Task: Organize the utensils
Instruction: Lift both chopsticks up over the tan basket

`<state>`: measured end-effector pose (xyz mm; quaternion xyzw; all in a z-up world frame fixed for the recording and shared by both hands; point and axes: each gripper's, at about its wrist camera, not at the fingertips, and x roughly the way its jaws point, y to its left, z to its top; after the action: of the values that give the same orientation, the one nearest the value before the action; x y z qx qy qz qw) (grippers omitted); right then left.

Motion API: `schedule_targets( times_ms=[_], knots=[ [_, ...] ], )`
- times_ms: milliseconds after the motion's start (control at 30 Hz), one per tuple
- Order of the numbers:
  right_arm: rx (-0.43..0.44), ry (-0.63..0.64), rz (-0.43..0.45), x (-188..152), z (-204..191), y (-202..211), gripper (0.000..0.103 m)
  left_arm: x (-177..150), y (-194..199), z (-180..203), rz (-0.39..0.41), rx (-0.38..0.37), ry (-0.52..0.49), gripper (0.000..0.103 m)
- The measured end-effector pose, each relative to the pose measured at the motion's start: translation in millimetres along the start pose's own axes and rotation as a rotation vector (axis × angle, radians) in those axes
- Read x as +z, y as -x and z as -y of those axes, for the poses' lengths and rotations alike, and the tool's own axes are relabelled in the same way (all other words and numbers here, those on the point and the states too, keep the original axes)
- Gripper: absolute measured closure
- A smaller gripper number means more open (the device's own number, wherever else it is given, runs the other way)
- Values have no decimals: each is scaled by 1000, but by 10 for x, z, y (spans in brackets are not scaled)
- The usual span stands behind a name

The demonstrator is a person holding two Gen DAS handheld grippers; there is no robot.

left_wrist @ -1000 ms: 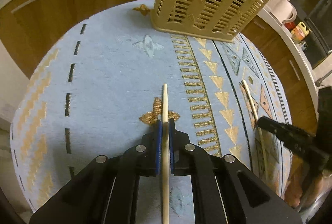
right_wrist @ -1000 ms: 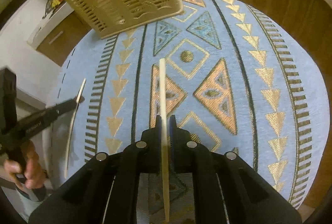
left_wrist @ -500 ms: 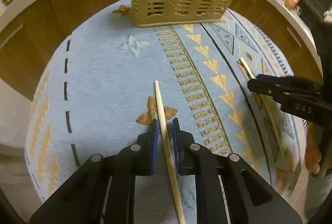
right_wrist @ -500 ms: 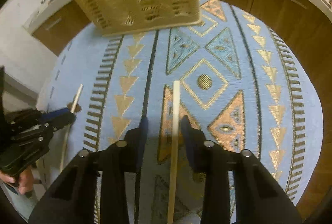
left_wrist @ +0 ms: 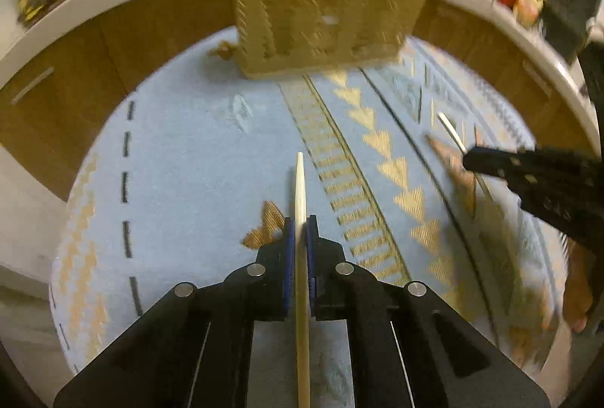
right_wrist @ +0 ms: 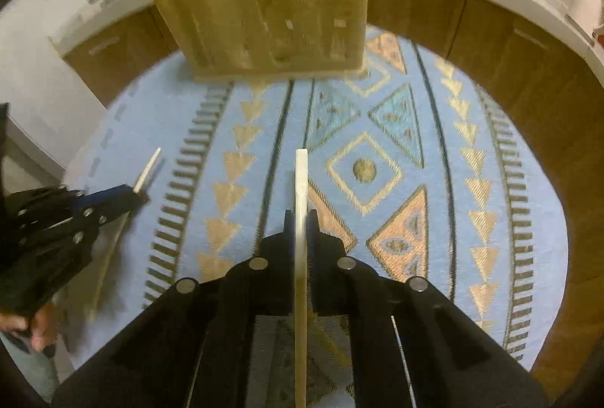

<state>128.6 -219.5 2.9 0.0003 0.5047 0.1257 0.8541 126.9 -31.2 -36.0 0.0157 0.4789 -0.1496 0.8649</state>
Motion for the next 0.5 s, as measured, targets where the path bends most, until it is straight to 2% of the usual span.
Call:
schedule_targets(
  times_ms=[167, 267, 333, 433, 500],
  knots=[
    [33, -9, 127, 26, 46, 349, 98, 124, 321, -24, 145, -42, 48, 100],
    [58, -42, 225, 107, 79, 597, 98, 207, 588, 3, 269, -60, 60, 99],
    [83, -58, 285, 160, 111, 748, 98, 285, 805, -30, 390, -107, 89, 99],
    [122, -69, 400, 301, 125, 970, 98, 428, 1084, -93, 535, -134, 137, 99],
    [131, -80, 453, 392, 142, 1085, 98, 575, 1195, -73, 604, -137, 162, 99]
  ],
)
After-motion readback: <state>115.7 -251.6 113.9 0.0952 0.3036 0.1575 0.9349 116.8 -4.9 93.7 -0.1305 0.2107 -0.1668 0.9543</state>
